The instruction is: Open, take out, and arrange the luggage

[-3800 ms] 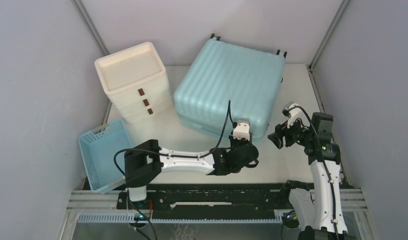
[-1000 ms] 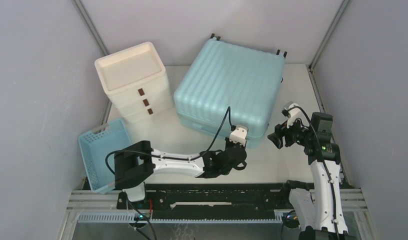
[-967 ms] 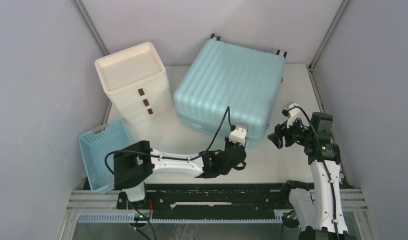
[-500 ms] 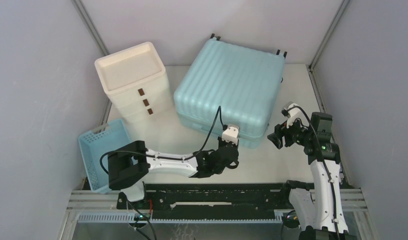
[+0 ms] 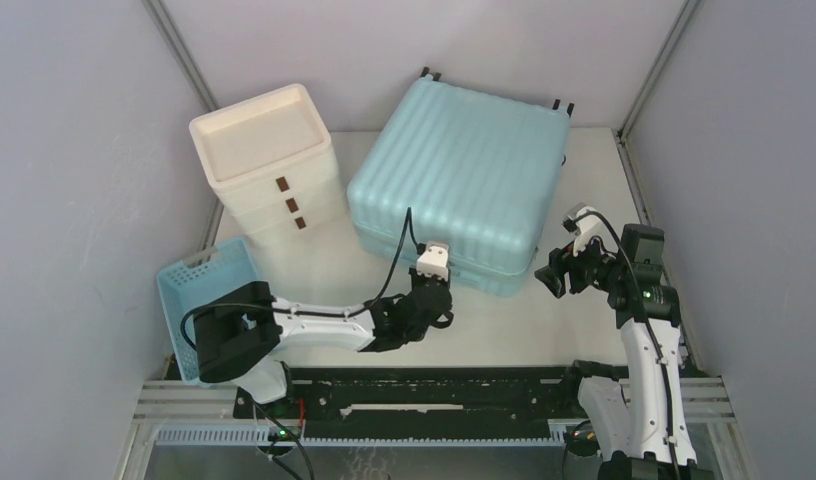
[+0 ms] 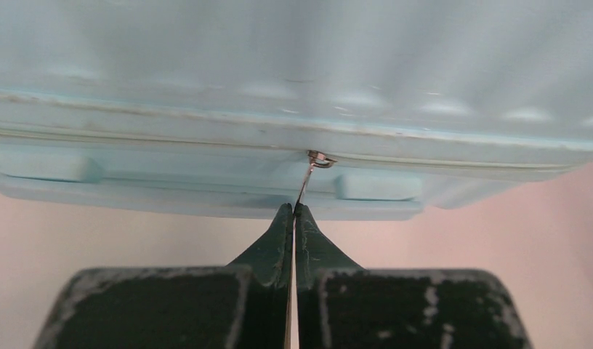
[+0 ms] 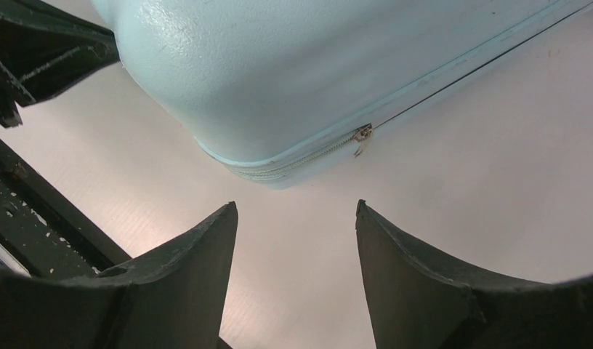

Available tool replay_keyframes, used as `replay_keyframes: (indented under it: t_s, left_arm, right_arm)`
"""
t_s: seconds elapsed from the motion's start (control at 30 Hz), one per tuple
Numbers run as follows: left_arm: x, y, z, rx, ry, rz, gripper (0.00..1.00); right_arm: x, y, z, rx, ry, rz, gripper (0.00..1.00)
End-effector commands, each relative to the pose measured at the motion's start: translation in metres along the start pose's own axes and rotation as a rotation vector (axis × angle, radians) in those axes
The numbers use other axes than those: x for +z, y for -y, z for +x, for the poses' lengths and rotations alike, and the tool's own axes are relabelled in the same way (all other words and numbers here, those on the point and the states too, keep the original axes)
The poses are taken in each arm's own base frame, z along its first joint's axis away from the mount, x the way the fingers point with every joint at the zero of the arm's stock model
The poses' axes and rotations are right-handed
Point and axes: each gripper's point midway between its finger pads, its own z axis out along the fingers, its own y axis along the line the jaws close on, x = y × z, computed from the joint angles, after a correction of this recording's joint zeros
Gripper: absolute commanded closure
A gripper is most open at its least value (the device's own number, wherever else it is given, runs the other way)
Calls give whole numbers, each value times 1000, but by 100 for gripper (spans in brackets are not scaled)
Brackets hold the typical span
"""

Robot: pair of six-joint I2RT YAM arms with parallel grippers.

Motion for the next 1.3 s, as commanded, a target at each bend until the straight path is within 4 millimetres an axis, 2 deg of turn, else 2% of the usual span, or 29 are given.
replay_keyframes:
  t_s: [0.0, 0.4, 0.73, 1.03, 1.27]
  left_arm:
    - [2, -44, -25, 1, 80, -108, 100]
    - [-3, -129, -37, 41, 106, -223, 100]
    - [-7, -200, -47, -7, 110, -335, 100]
    - [-1, -239, -56, -55, 94, -397, 100]
    - [9, -253, -59, -89, 69, -392, 100]
  right_arm:
    - [-1, 1, -8, -29, 23, -2, 31]
    - [0, -1, -7, -28, 21, -13, 31]
    - [1, -2, -6, -27, 18, -26, 31]
    - [1, -4, -6, -32, 20, -35, 31]
    - [0, -8, -7, -40, 27, -52, 31]
